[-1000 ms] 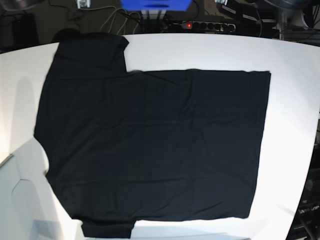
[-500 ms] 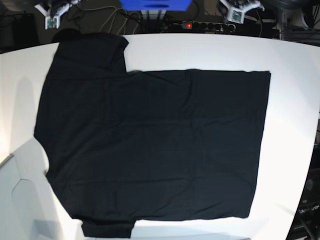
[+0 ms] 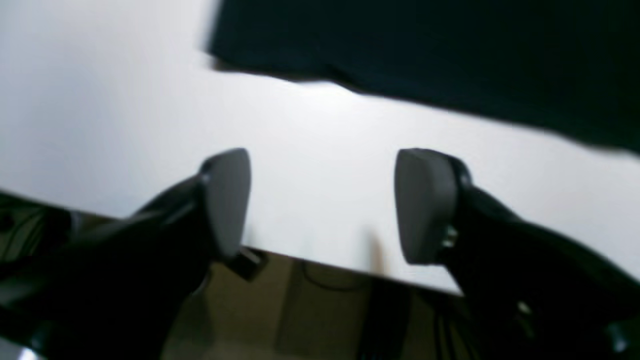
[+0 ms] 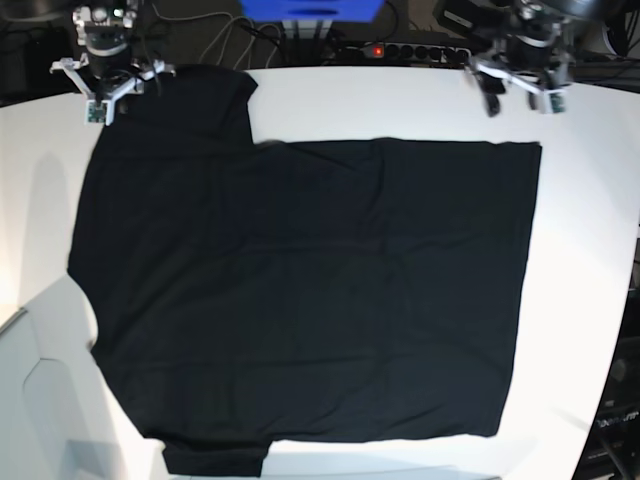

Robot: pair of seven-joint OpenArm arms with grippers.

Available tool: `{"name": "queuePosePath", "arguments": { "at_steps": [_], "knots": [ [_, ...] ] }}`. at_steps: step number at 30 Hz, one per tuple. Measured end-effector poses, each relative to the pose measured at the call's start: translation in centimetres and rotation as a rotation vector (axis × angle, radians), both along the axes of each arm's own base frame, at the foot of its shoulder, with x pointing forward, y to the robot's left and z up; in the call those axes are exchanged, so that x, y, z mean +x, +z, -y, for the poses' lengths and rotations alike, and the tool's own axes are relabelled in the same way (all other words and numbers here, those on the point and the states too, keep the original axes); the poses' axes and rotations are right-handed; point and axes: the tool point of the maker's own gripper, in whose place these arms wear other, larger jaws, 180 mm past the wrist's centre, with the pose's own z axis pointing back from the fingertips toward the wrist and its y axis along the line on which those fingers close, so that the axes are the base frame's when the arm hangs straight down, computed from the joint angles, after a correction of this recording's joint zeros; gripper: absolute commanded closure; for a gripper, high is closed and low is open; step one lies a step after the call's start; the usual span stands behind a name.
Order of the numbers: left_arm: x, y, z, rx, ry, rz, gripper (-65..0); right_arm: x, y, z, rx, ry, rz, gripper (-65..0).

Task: Fold the T-shirt properly
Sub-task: 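Move both grippers down to the shirt's shoulder corners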

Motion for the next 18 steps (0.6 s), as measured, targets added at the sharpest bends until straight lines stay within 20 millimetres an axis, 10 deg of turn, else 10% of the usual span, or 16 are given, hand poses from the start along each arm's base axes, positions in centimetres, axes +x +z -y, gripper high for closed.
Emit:
{"name": "queuePosePath", "arguments": {
  "at_steps": [9, 18],
  "knots": [
    [3.1, 0.4, -6.7, 0.041, 0.188, 0.101, -45.1, 2.4, 0.8, 0.1, -0.002, 0.000, 0.061, -32.2],
    [5.2, -3.2, -7.0, -0.034, 0.166, 0.091, -45.0, 2.4, 0.8, 0.1, -0.003, 0.001, 0.062, -29.2]
  ]
}}
